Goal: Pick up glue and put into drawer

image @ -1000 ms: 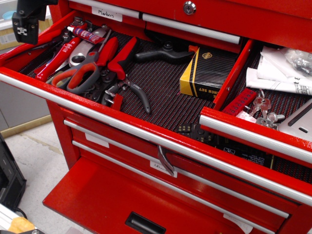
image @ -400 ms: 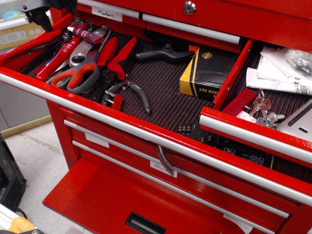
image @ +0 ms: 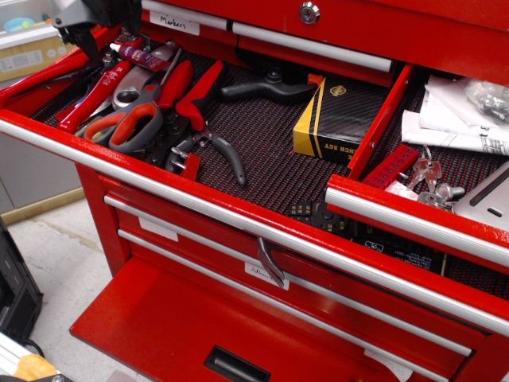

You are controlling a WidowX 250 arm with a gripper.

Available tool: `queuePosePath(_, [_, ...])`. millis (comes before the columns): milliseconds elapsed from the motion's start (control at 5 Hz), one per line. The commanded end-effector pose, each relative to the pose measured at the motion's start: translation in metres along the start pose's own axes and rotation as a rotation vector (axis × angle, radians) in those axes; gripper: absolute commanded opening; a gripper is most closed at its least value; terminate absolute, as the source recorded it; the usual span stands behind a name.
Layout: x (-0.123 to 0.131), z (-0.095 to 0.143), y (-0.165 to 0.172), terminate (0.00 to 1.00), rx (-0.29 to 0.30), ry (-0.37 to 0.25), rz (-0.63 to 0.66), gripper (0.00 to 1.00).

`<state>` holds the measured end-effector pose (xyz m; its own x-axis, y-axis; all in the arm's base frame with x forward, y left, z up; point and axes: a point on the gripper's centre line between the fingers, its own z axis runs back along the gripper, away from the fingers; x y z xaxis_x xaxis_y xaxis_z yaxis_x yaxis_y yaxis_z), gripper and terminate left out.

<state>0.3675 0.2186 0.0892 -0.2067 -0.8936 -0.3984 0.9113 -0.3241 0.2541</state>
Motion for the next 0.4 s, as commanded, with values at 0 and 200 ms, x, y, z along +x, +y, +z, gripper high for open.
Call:
queuePosePath(0, [0.005, 0.002, 0.036, 0.0, 0.079, 0.045, -0.034, 1.0])
queuePosePath(200, [0.01, -0.003, 0.046, 0.0, 0.087, 0.05, -0.017, 1.0])
